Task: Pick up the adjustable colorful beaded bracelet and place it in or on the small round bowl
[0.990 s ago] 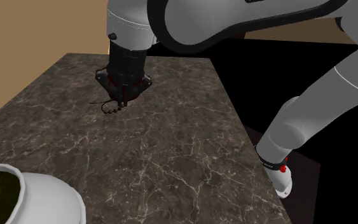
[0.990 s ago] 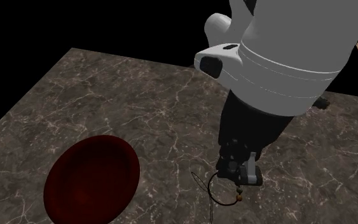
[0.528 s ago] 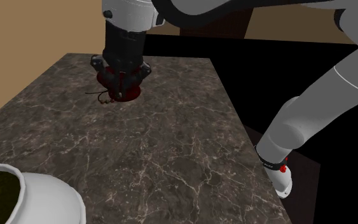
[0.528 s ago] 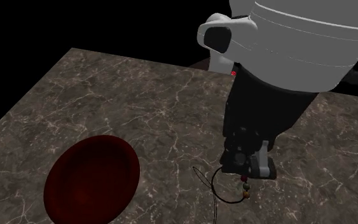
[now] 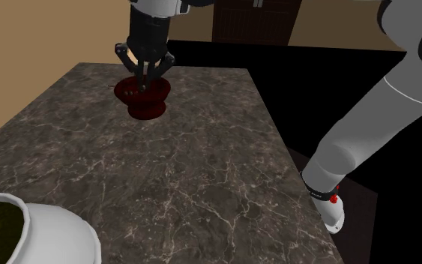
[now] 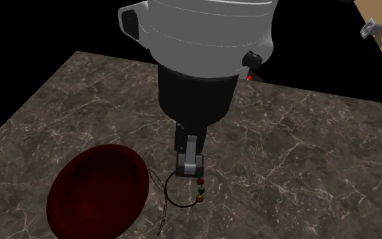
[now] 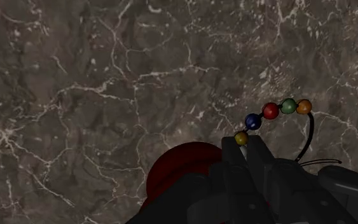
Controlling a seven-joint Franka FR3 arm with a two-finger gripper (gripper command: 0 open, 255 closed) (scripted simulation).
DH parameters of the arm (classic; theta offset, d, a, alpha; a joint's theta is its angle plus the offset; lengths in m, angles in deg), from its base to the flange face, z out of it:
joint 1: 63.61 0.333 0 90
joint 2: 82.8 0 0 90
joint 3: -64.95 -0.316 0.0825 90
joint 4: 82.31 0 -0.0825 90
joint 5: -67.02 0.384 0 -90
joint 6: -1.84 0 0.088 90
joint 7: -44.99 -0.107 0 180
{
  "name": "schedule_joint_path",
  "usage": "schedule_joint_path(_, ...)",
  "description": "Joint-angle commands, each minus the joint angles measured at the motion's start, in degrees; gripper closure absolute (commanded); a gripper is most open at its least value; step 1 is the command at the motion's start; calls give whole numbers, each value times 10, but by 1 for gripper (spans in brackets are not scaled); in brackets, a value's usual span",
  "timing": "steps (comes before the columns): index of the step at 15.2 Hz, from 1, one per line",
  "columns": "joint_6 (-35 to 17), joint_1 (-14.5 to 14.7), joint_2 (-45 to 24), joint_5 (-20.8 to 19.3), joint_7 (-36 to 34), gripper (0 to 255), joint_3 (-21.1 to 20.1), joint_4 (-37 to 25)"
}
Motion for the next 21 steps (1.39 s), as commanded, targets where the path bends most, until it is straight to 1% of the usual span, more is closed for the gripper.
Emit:
schedule_joint_path(1, 1, -10, -9, -1, 26, 255, 16, -6)
schedule_joint_path(7, 14, -39, -72, -27, 77, 255, 42, -67)
schedule_joint_path(9, 21, -47, -97, -37, 92, 255, 50, -94)
schedule_joint_path(10, 27, -53, -119, -47, 103, 255, 56, -118)
schedule_joint_path(21, -59, -55, -107, -37, 112, 255, 57, -21)
